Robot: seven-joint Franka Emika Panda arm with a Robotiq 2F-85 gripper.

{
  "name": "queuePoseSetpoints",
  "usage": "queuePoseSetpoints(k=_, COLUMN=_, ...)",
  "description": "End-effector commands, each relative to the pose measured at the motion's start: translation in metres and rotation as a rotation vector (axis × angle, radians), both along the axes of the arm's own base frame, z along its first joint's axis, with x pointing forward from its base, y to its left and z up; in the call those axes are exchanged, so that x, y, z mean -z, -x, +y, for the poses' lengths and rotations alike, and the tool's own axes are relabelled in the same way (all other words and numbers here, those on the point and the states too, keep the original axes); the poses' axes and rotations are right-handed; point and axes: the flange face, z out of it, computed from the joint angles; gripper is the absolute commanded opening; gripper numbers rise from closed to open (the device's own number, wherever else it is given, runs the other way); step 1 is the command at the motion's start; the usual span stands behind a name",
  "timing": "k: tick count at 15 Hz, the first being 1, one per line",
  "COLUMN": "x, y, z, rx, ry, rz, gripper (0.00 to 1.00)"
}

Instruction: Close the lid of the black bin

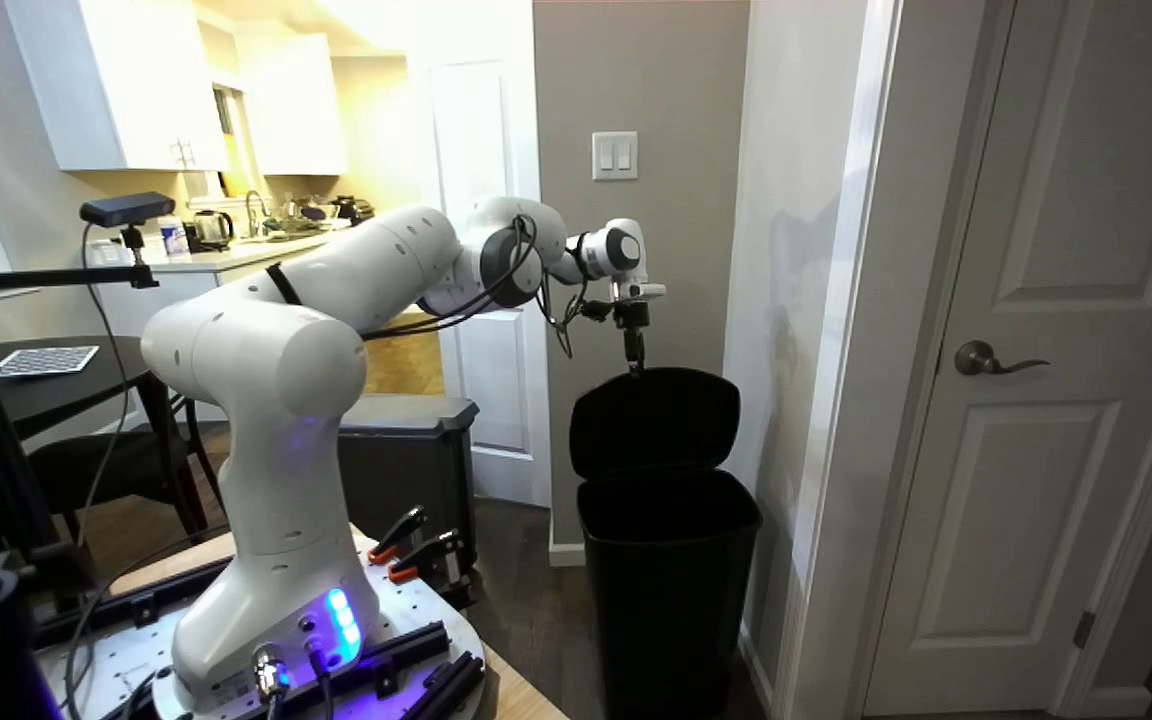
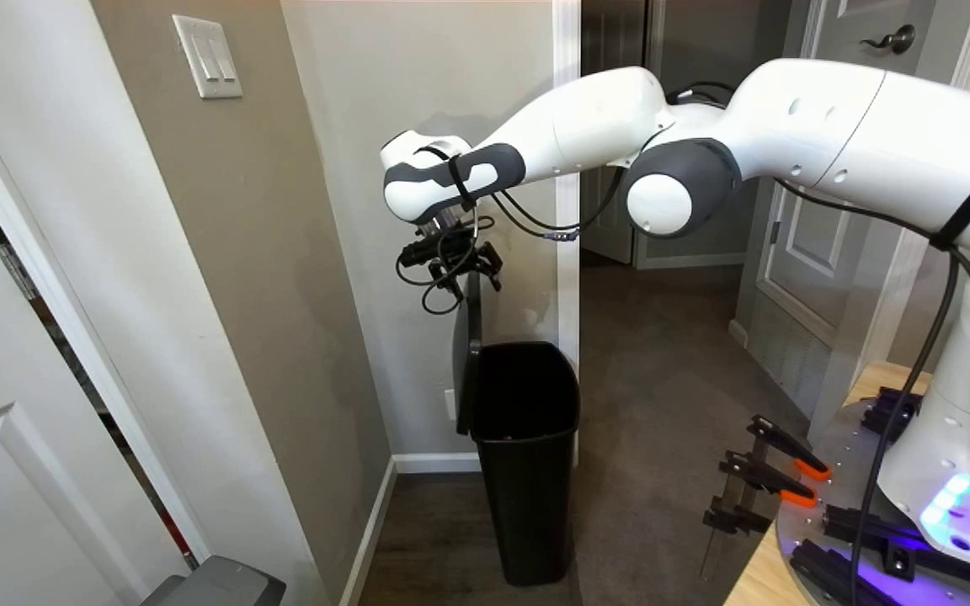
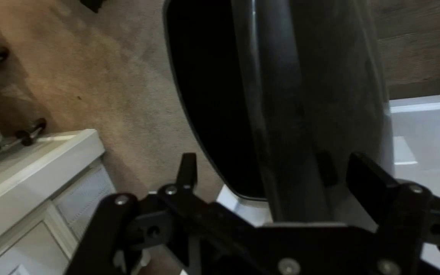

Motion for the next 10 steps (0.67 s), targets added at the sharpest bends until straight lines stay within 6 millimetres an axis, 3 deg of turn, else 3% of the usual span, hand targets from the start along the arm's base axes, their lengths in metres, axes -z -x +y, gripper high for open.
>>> queuePoseSetpoints(k=1, x=-0.005, y=0.022, z=-0.011, rx=0.102, ry=0.116, rz=0.131, gripper=1.0)
queuePoseSetpoints(k=3, x=-0.006, y=0.033, z=-0.018, rx=0.145, ry=0.165, rz=0.204, gripper=1.0)
queuePoseSetpoints(k=5, x=-0.006, y=0.029, z=-0.017, rx=0.116, ry=0.112, rz=0.195, gripper=1.0)
queuePoseSetpoints(k=6, x=0.002, y=0.029, z=-0.019, rx=0.119, ry=0.128, rz=0.193, gripper=1.0)
queuePoseSetpoints(k=10, x=-0.002, y=0.027, z=-0.017, rx=0.116, ry=0.125, rz=0.184, gripper=1.0)
